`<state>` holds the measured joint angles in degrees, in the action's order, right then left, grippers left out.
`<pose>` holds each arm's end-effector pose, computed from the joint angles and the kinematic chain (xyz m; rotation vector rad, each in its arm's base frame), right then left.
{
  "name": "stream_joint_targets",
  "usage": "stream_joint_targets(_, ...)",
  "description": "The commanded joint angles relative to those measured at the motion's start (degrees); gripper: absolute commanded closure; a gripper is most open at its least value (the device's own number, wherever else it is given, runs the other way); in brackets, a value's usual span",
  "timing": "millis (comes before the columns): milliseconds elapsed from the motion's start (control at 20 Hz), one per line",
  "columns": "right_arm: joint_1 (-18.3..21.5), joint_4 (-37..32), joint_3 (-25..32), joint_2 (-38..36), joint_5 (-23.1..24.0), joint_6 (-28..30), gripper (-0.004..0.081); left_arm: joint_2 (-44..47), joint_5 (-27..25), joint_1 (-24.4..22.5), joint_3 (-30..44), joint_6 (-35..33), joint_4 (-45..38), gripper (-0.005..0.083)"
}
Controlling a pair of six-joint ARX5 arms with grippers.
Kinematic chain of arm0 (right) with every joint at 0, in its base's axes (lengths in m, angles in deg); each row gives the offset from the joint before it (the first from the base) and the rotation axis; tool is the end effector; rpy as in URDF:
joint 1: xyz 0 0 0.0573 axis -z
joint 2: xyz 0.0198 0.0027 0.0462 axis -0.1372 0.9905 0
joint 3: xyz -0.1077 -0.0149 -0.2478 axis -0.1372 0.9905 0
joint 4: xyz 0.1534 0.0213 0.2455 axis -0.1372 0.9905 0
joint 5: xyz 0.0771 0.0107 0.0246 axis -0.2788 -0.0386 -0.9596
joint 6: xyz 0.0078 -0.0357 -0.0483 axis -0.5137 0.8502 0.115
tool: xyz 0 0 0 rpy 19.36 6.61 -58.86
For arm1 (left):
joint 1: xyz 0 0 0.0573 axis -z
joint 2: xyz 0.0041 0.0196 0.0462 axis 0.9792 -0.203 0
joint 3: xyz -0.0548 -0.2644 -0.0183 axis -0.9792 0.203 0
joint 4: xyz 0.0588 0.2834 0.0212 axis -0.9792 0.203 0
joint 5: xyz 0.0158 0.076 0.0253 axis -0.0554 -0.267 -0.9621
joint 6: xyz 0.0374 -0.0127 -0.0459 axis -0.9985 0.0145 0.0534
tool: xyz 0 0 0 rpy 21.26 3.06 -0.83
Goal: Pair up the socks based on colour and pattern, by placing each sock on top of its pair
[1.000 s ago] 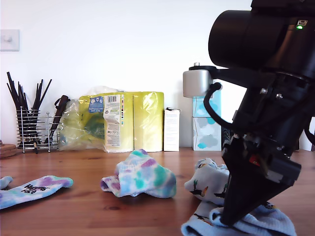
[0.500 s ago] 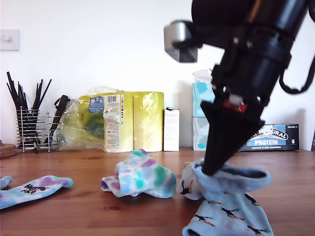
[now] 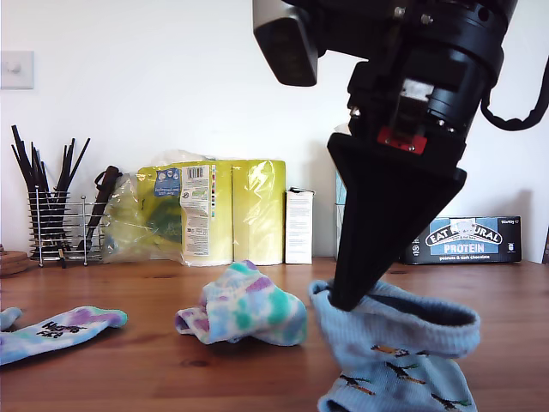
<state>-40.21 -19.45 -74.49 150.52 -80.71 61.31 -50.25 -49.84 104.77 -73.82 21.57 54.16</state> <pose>0.1924 0.2298 0.1800 -0.7459 1.0451 1.2401 0.1355 -0.0892 0.3601 0.2133 0.7142 -1.0165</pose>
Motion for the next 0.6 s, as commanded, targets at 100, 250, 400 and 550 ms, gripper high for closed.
stream_joint_targets(100, 0.11, -0.04, 0.13, 0.31, 0.20, -0.24, 0.0517, 0.13, 0.22, 0.15, 0.42, -0.22, -0.07, 0.0796)
stream_joint_targets(250, 0.11, 0.63, 0.11, 0.28, 0.04, -2.38, 0.0412, -0.09, 0.22, 0.15, 0.42, -0.26, -0.33, 0.0796)
stream_joint_targets(400, 0.39, 1.16, 0.09, -0.17, -3.39, -6.62, 0.0454, -0.37, 0.20, 0.15, 0.42, -0.61, -1.14, 0.0796)
stream_joint_targets(550, 1.66, -1.27, 0.09, -2.58, -3.08, -14.69, 0.0768, -1.36, 0.11, 0.15, 0.42, -1.36, -3.23, 0.0796)
